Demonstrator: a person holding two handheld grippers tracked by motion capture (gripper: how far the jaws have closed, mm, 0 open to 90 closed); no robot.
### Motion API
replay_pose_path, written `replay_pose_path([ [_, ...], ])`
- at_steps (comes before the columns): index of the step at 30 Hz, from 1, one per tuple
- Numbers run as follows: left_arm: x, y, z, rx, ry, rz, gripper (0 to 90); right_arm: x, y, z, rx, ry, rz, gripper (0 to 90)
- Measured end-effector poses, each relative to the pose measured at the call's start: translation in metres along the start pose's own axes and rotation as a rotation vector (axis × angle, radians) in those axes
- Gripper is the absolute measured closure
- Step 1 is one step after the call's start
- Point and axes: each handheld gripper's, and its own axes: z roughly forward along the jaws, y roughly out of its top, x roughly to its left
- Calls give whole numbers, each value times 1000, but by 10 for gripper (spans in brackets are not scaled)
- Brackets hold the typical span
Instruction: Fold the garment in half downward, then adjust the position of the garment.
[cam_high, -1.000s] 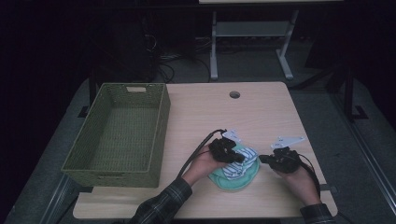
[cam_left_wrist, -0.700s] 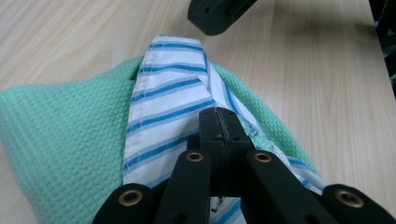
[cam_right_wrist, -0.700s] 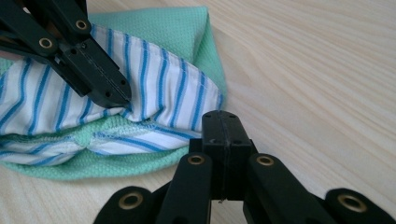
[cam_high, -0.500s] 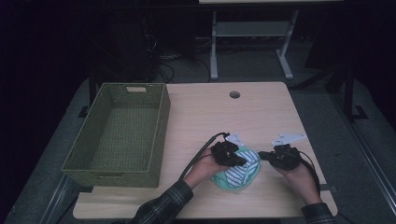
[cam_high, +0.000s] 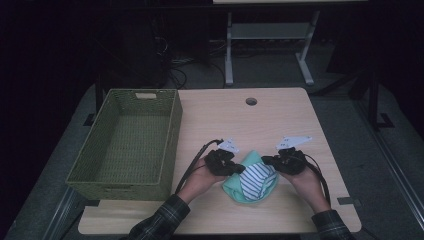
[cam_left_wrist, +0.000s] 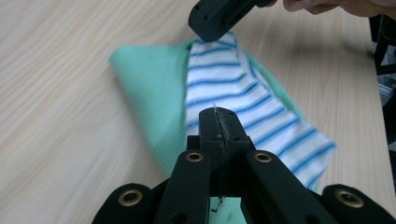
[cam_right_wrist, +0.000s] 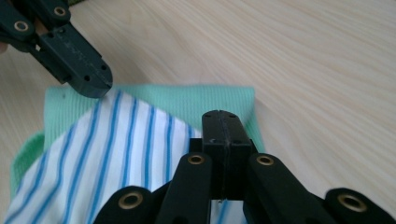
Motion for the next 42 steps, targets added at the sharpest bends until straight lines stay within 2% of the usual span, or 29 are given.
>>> replay_pose_path([
  [5,0,-9,-10,1,14,-4,895,2,10,14,-16,18,-21,900],
  [7,-1,-12,-11,6,19,-4,895,5,13,21,-4,27,-22,900],
  [15,0,-18,-2,48,24,-4,895,11,18,43,22,49,-40,900],
  [23,3,-25,9,120,55,13,895,9,9,54,77,45,-40,900],
  [27,3,-25,7,108,48,4,895,10,9,55,81,42,-45,900],
  [32,1,-23,-2,90,46,7,893,7,11,48,61,33,-39,900],
  [34,-1,-24,-6,76,54,-8,864,4,10,48,65,26,-29,900],
  [37,-1,-28,-13,74,71,-4,773,2,8,49,66,24,-27,900],
  [42,1,-38,-23,59,101,-31,584,3,8,49,73,22,-30,900],
])
